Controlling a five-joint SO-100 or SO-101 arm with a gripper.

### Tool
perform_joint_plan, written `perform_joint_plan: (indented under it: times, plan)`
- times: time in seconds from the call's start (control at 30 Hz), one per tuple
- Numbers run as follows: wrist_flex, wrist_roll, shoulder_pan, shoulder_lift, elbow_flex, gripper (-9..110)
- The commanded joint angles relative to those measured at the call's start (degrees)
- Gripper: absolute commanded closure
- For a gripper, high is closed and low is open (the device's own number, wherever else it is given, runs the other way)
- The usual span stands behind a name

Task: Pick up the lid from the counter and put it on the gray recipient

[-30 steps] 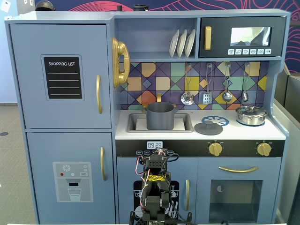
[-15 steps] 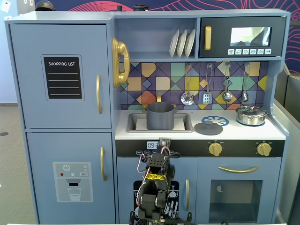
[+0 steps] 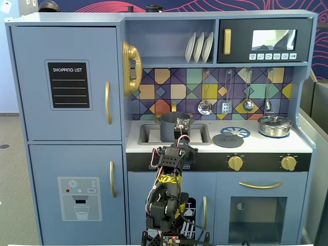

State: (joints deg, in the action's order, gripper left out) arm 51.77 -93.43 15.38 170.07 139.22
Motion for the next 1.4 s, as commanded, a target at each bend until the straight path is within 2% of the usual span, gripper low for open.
perform_joint_plan:
  times: [0.0,0.1,0.37,0.63,0.83,1.07,1.37]
  plan:
    - [-1.4,-1.2,1.2,-1.8,-6.4,102]
    - [-5.3,-1.3,3.6,-1.8,-6.1,102]
    - [-27.6,0.7,10.9,-4.4,-1.1,102]
    - [-38.4,2.4,15.4,-11.1,-0.9,102]
    - [-51.9,2.1,17.9,-16.3,3.2,87]
    - [-57.3,0.2,20.3,-21.4,2.4,79]
    - [-62.4,-0.7,20.6,-29.3,1.0,77]
